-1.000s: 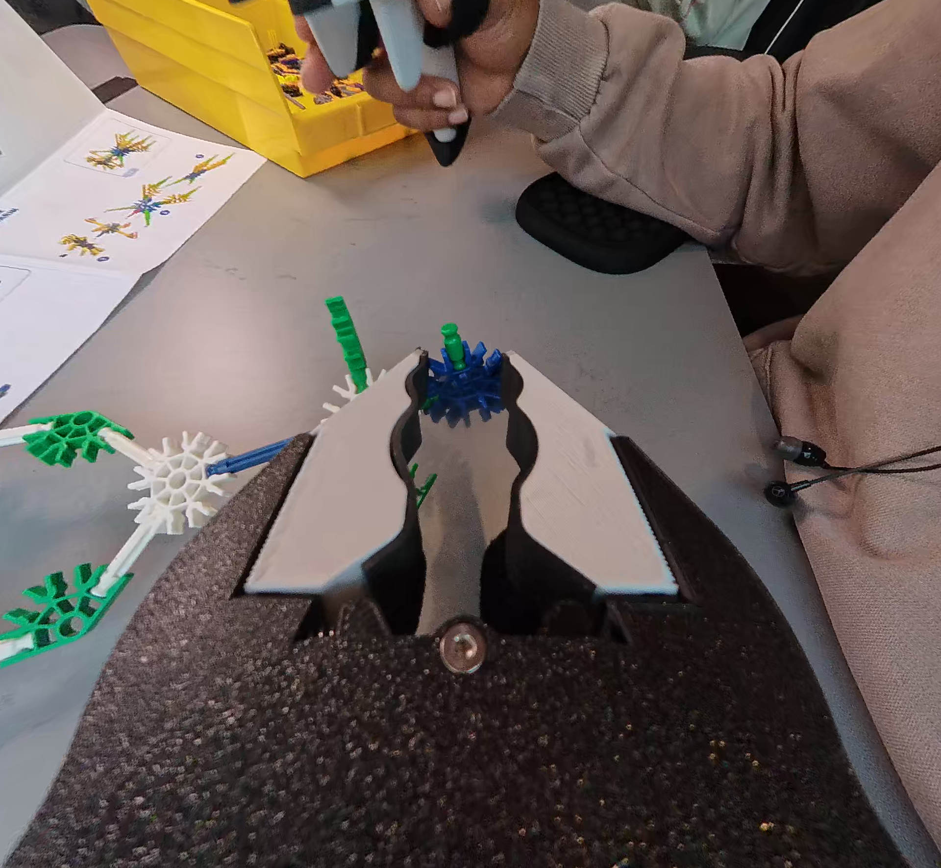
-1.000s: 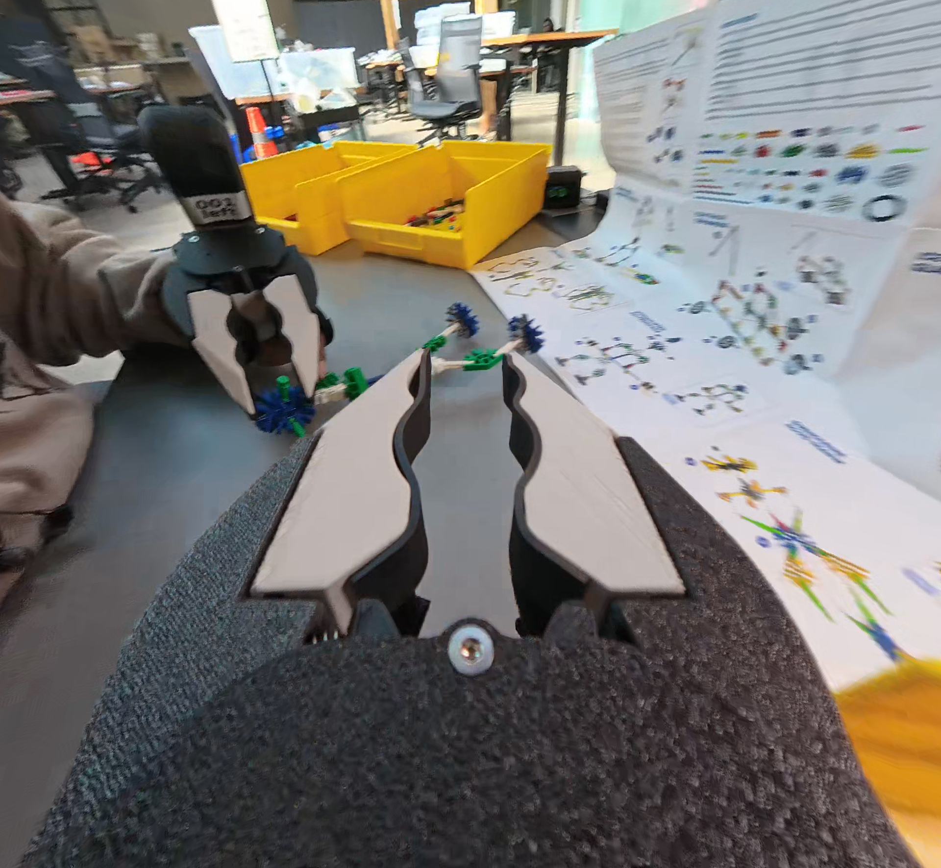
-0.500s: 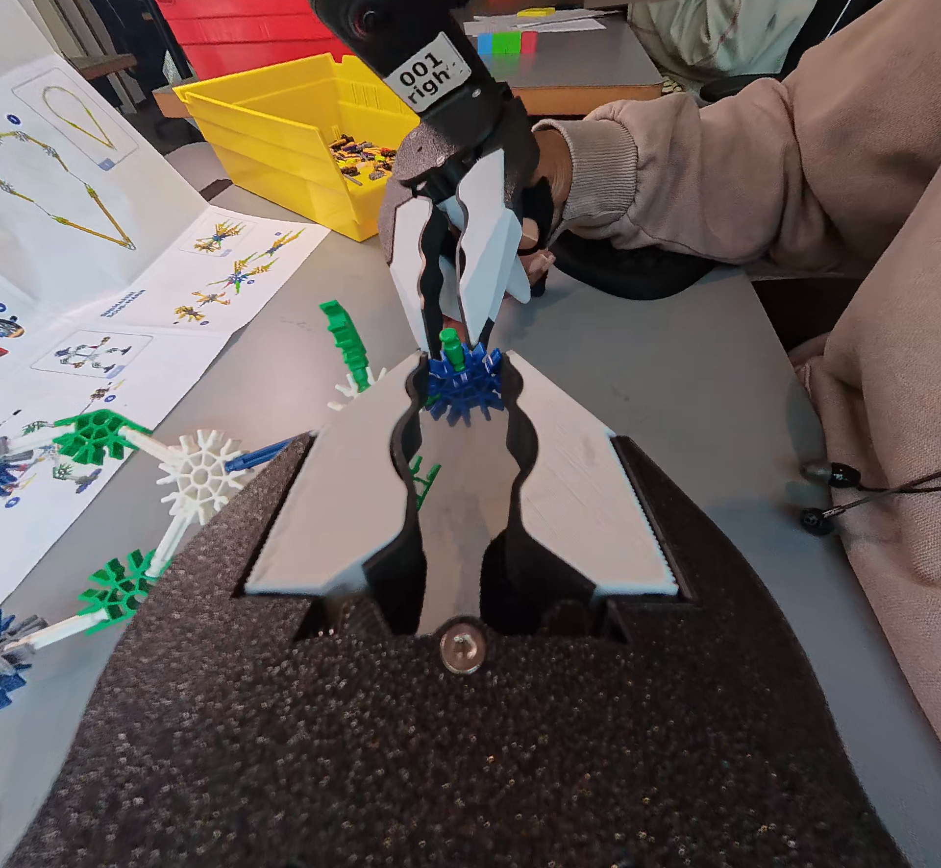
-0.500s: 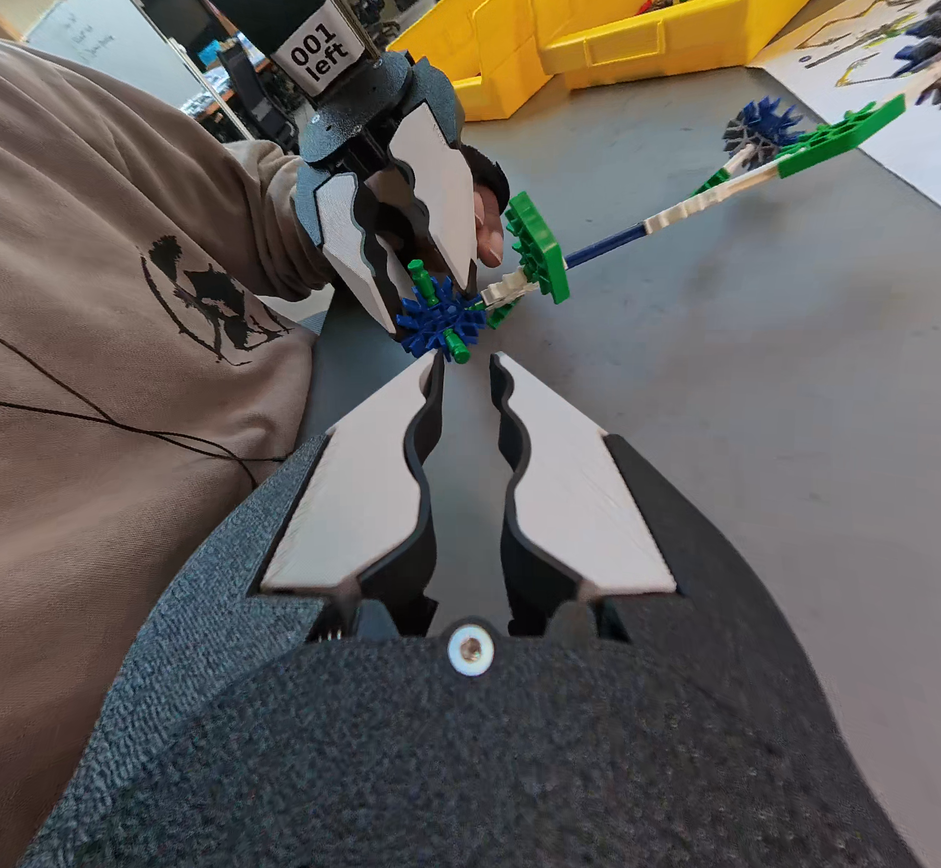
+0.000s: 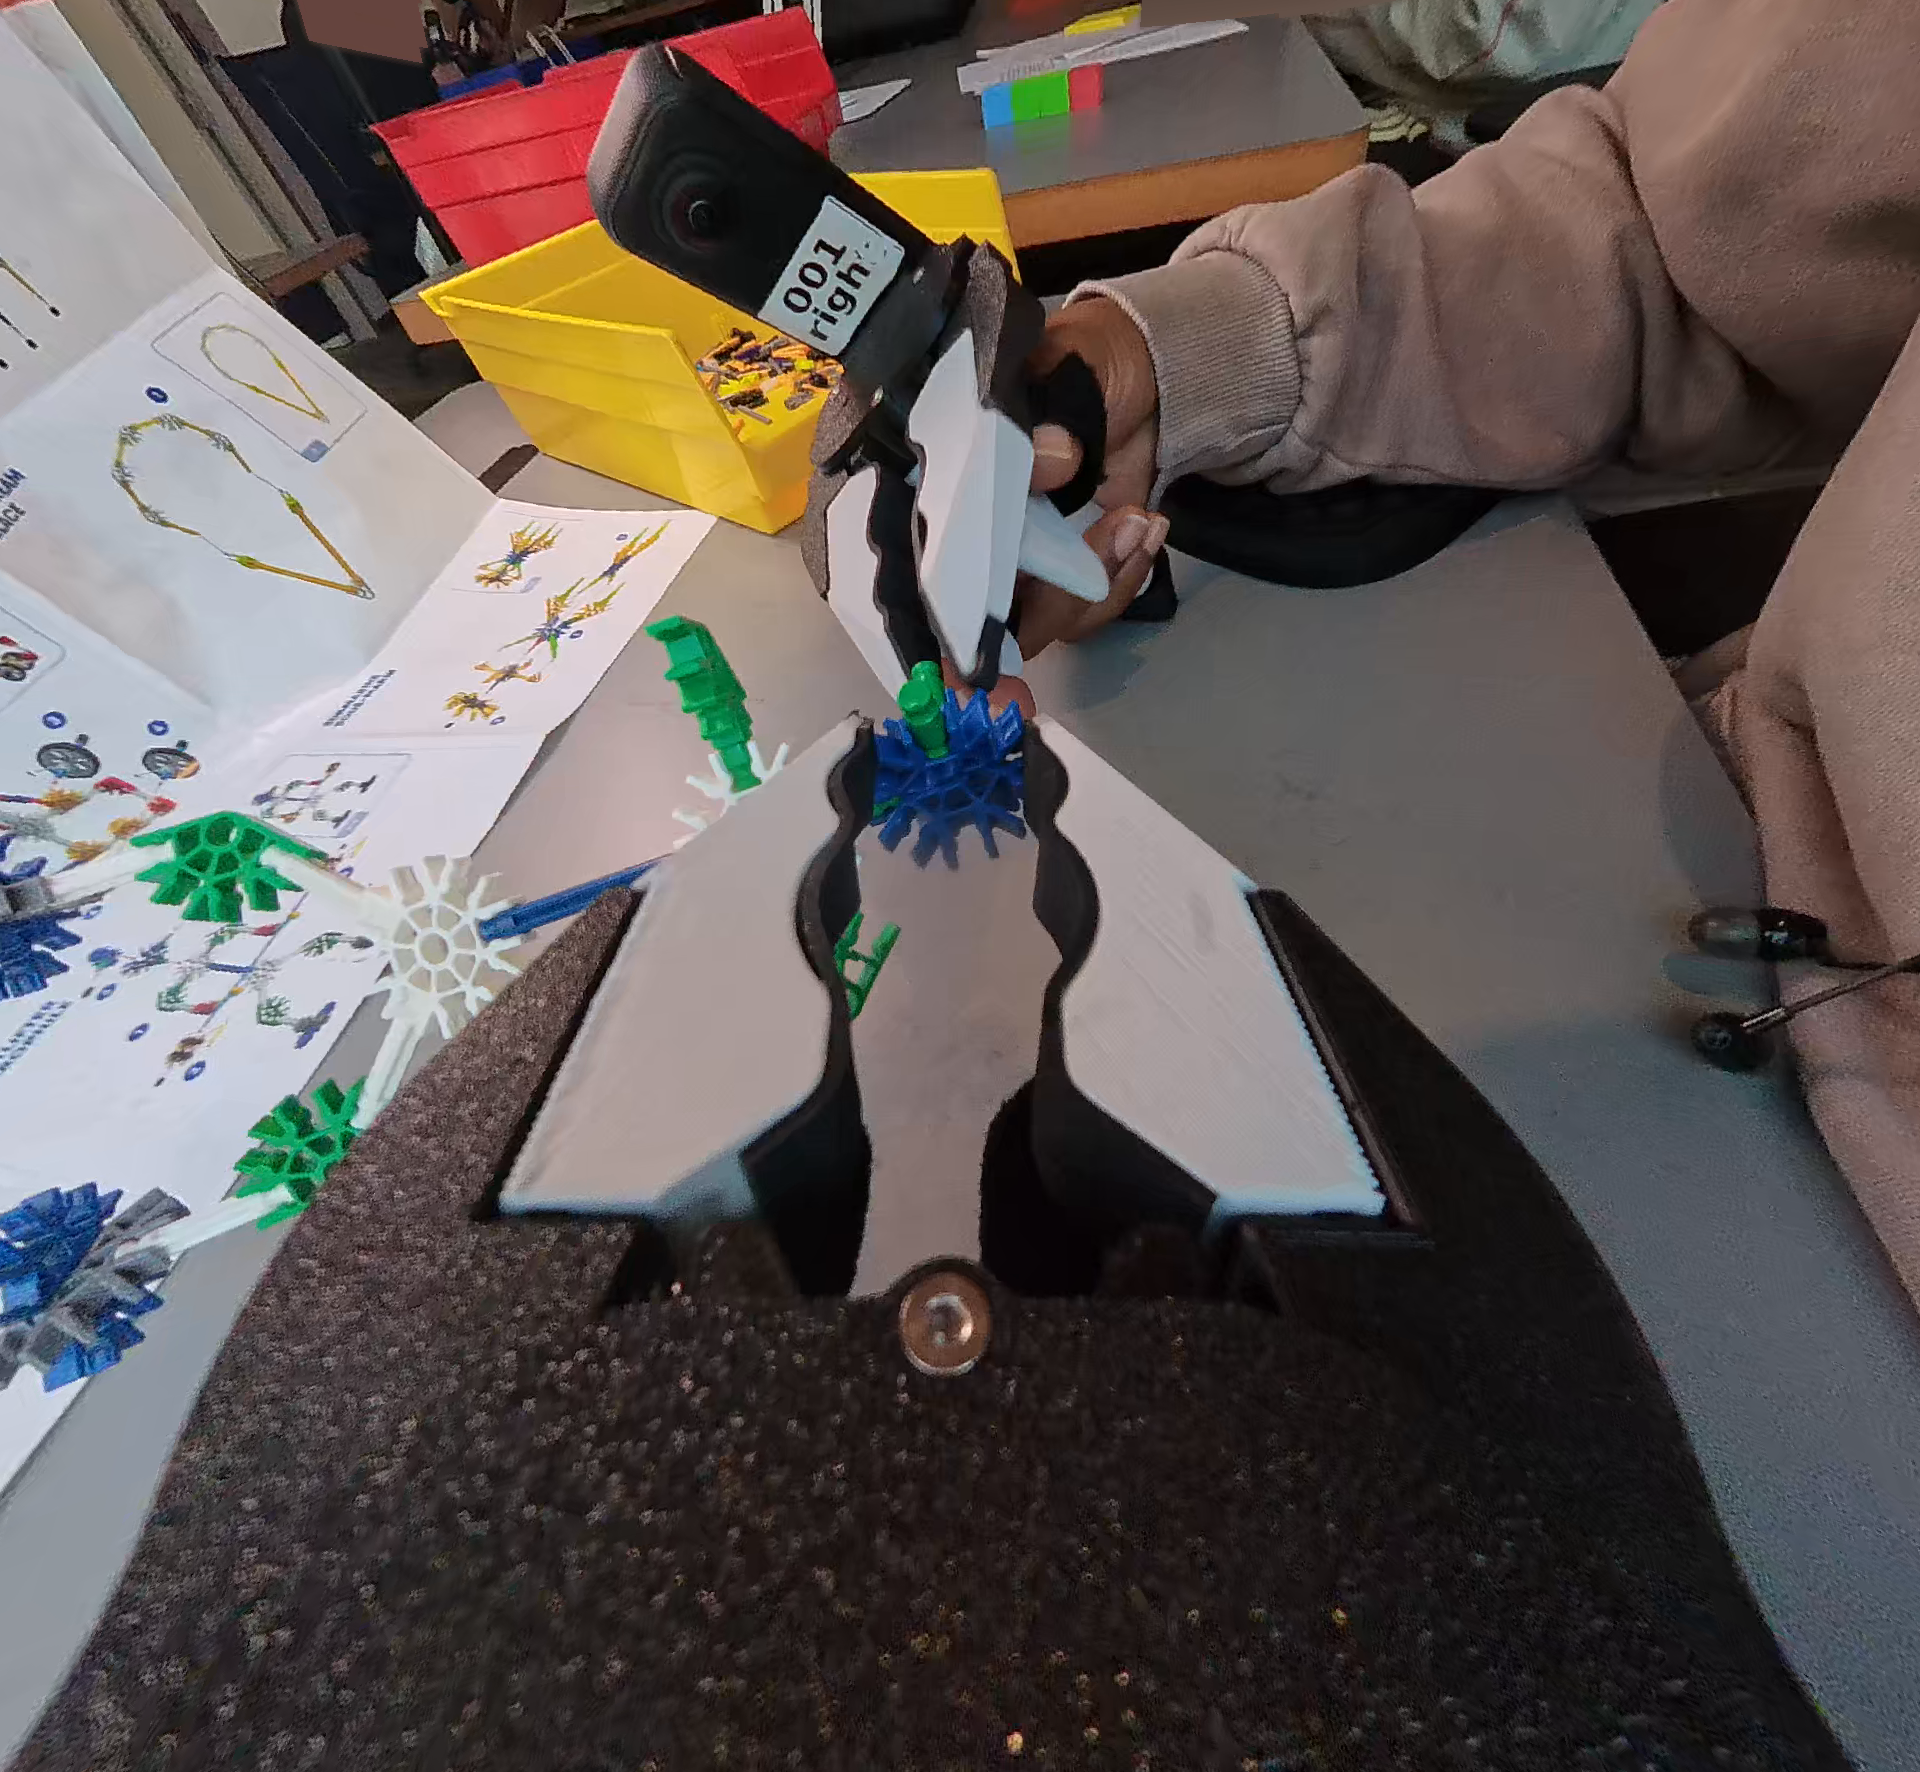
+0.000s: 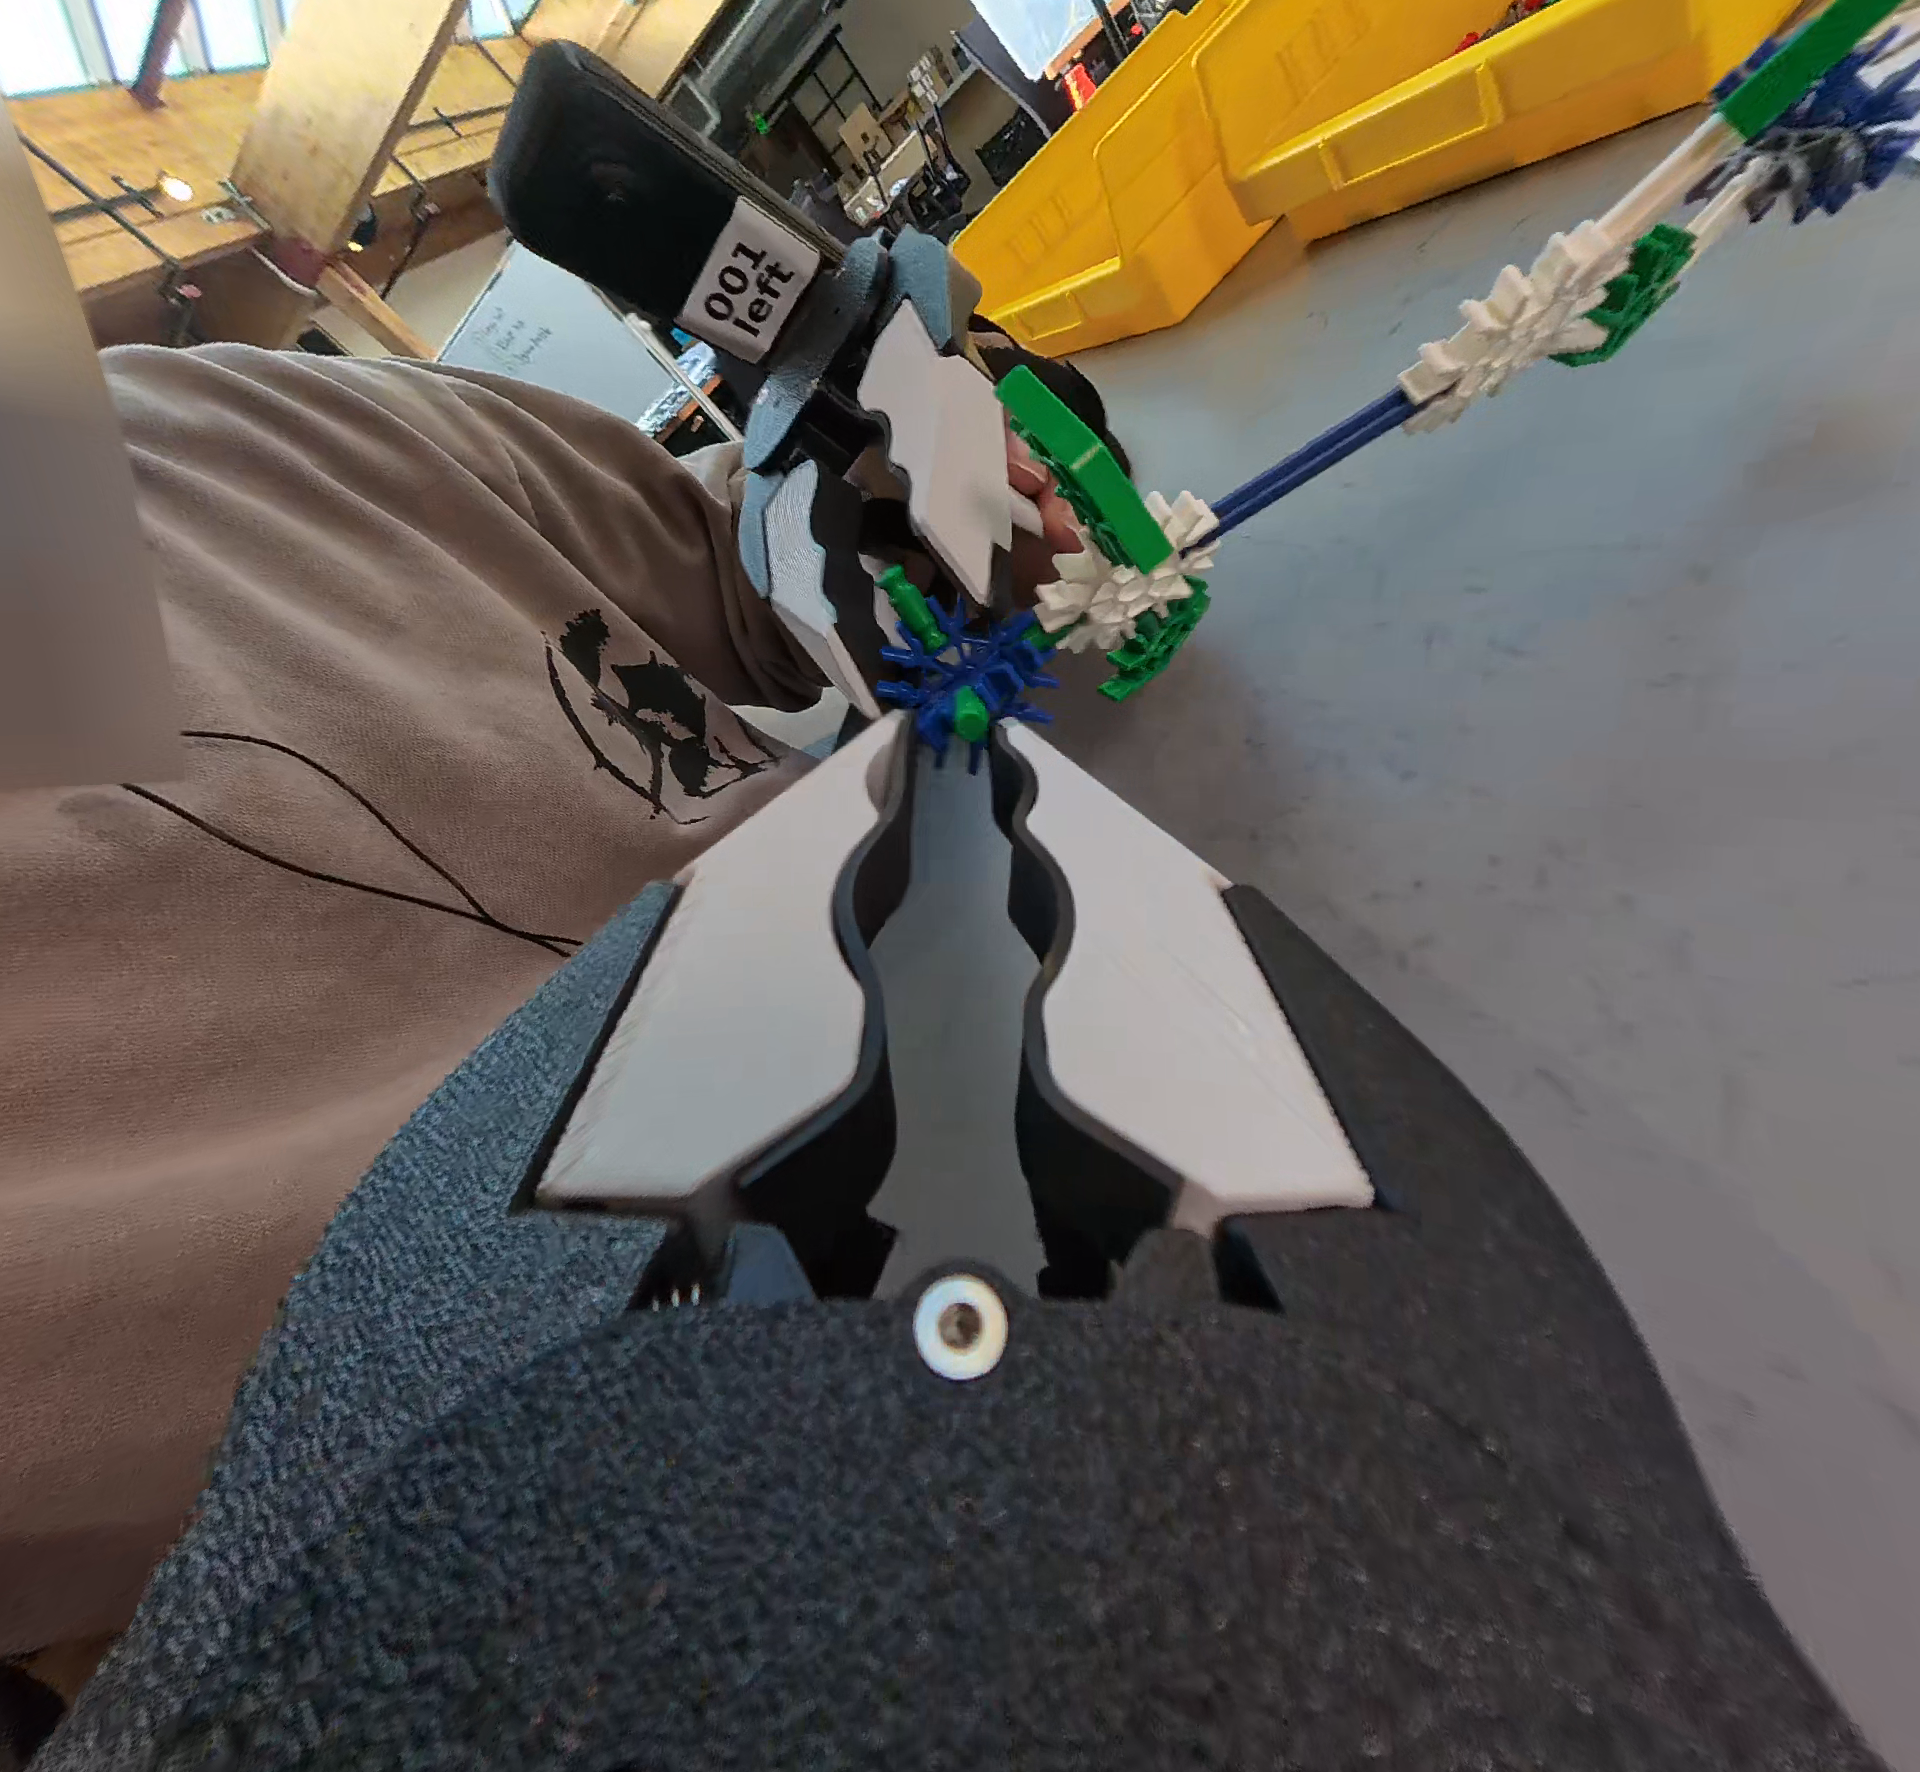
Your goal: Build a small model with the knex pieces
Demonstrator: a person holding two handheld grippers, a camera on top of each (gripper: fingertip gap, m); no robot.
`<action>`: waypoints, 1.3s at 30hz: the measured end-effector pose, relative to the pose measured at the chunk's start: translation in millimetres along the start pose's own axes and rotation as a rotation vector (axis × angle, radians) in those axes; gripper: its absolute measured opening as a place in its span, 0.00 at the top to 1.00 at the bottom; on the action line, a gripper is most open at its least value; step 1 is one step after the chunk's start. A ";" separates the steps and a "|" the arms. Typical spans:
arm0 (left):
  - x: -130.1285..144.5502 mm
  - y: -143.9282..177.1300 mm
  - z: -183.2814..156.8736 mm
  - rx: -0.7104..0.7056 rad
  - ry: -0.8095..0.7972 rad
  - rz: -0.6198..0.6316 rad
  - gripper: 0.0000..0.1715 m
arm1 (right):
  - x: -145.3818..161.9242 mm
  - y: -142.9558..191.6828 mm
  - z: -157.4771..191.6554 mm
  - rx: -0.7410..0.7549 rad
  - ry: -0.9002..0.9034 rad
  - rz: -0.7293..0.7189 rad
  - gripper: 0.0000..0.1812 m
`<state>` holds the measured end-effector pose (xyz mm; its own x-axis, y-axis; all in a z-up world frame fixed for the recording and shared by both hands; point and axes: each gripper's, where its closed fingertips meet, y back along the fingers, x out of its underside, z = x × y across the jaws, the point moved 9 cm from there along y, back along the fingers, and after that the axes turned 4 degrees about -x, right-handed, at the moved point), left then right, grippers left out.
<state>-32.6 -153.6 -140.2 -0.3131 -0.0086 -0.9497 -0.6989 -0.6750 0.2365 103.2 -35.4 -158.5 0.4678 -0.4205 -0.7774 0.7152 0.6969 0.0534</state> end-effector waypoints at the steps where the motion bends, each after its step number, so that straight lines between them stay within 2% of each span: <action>1: 1.0 -1.4 -1.5 -0.015 -0.037 0.025 0.83 | -0.3 -0.8 1.6 -0.024 -0.021 -0.001 0.86; 6: 3.0 -6.7 -10.0 -0.074 -0.179 0.087 0.84 | 4.8 -8.3 -4.9 0.085 -0.040 0.051 0.91; 10: 5.4 -9.5 -11.4 -0.109 -0.213 0.121 0.83 | 2.7 -6.0 -6.8 0.114 -0.025 0.047 0.95; 13: 8.1 -9.8 -9.9 -0.053 -0.152 0.116 0.83 | 3.3 -5.0 -4.7 0.128 0.013 0.111 0.95; 16: 7.2 -3.6 -2.2 0.031 -0.022 0.066 0.82 | 5.7 -2.1 -1.8 0.117 0.024 0.180 0.95; 18: 8.6 2.0 6.3 0.099 0.082 0.053 0.86 | 9.4 -0.3 -3.0 0.133 0.017 0.219 0.95; 21: 18.0 0.5 19.0 0.067 0.197 0.103 0.88 | 15.0 -2.4 -5.6 0.169 0.012 0.284 0.95; 28: 28.4 -15.0 10.7 0.052 0.119 0.224 0.87 | 21.9 -17.6 0.6 0.193 0.064 0.369 0.95; 32: 34.3 -17.0 11.3 0.084 0.169 0.267 0.89 | 19.7 -13.6 0.2 0.217 0.078 0.368 0.89; 36: 35.1 -19.1 4.9 0.104 0.146 0.282 0.89 | 9.1 5.5 -4.5 0.275 0.047 0.272 0.87; 39: 33.2 -20.2 1.7 0.107 0.123 0.281 0.89 | 8.9 8.0 -10.4 0.292 0.018 0.238 0.86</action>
<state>-30.0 -139.0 -176.2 -0.4277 -0.2771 -0.8604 -0.6620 -0.5521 0.5069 107.7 -27.6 -171.5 0.6316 -0.2545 -0.7324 0.7066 0.5777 0.4086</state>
